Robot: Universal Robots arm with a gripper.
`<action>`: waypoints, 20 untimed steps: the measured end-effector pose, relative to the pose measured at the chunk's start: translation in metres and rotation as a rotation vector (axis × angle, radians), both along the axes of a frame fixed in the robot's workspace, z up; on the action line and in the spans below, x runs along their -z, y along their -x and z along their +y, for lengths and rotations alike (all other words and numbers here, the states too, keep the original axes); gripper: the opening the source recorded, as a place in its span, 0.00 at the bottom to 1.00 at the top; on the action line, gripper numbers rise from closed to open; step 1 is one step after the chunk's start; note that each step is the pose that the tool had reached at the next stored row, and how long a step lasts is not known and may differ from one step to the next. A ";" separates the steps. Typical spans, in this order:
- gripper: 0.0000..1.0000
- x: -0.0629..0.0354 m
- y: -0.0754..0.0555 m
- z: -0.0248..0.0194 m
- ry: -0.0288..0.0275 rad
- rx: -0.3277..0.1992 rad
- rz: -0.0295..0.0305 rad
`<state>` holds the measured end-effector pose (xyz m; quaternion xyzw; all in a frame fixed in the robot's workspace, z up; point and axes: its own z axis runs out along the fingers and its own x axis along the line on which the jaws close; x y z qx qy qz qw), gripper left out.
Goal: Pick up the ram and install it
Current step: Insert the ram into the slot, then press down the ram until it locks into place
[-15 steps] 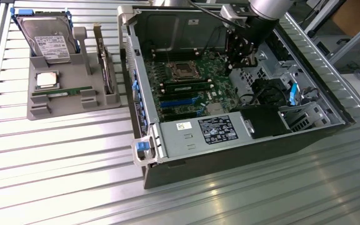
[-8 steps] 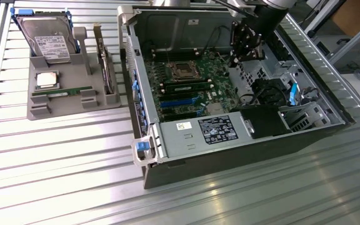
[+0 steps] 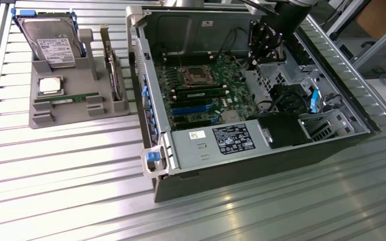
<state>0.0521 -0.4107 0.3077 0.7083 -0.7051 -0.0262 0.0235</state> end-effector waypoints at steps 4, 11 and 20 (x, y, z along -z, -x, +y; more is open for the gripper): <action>0.11 0.0000 0.000 0.0000 0.0000 0.000 0.0000; 0.11 0.0001 0.005 0.0000 -0.0001 0.000 0.0000; 0.11 0.0015 0.007 0.0000 0.0028 0.000 -0.0674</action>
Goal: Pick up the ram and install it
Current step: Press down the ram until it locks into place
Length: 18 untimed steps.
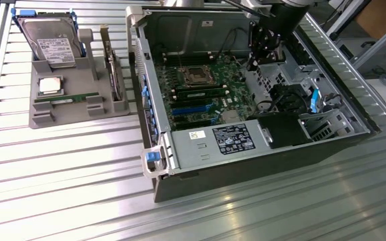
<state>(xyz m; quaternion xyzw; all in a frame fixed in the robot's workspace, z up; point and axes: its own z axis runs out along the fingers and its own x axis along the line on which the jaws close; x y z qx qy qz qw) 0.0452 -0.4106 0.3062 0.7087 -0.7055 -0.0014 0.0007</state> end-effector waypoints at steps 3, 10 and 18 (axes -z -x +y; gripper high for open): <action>0.11 0.0003 0.000 -0.0001 0.0025 0.000 -0.0316; 0.11 0.0003 0.003 0.0000 0.0027 0.000 -0.0316; 0.11 0.0036 0.021 0.0000 0.0150 0.000 -0.0318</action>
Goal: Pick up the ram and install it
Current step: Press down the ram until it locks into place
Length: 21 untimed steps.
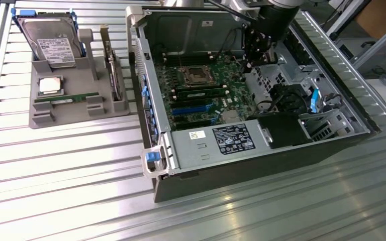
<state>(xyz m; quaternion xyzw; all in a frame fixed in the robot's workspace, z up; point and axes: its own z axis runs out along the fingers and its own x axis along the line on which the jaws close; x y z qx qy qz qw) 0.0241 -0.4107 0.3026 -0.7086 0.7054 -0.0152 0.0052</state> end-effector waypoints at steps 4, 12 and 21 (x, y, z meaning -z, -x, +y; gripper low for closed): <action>0.11 0.0026 0.000 0.0000 0.0011 0.000 -0.0001; 0.11 0.0112 0.003 0.0001 0.0037 0.000 0.0000; 0.11 0.0184 0.013 0.0001 0.0038 0.000 0.0000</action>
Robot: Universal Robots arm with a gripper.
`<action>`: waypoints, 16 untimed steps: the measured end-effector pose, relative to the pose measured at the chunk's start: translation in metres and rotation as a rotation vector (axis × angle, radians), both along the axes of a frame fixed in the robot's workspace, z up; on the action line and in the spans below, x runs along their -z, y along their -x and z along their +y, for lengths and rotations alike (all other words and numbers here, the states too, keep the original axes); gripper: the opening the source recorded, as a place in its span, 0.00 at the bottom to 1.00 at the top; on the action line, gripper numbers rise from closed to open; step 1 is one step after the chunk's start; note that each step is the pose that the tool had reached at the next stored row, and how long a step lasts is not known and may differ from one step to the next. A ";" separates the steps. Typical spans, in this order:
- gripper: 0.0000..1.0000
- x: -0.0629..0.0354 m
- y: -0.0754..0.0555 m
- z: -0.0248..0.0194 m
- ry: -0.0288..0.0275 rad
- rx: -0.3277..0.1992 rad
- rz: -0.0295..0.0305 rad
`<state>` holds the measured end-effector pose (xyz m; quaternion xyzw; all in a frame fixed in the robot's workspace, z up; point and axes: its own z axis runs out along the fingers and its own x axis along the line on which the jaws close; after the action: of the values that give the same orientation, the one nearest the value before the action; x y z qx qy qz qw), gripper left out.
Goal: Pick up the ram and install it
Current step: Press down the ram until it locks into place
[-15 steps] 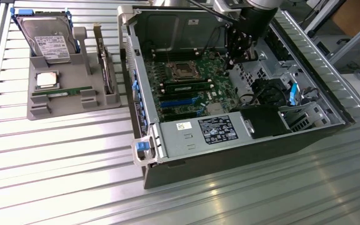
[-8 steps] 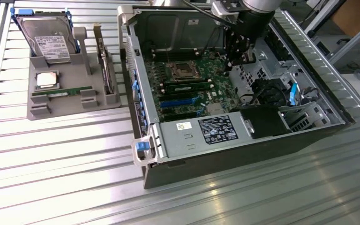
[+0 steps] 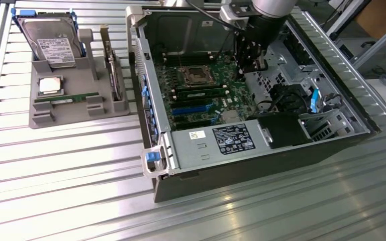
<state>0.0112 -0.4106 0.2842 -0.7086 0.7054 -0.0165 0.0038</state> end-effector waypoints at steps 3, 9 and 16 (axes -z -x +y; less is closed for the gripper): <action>0.11 0.0019 0.004 0.0000 -0.0001 0.000 0.0000; 0.11 0.0134 0.011 0.0044 0.0023 0.000 -0.0001; 0.11 0.0237 0.014 0.0053 0.0029 0.000 -0.0001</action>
<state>-0.0031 -0.4052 0.2605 -0.7086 0.7054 -0.0176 0.0028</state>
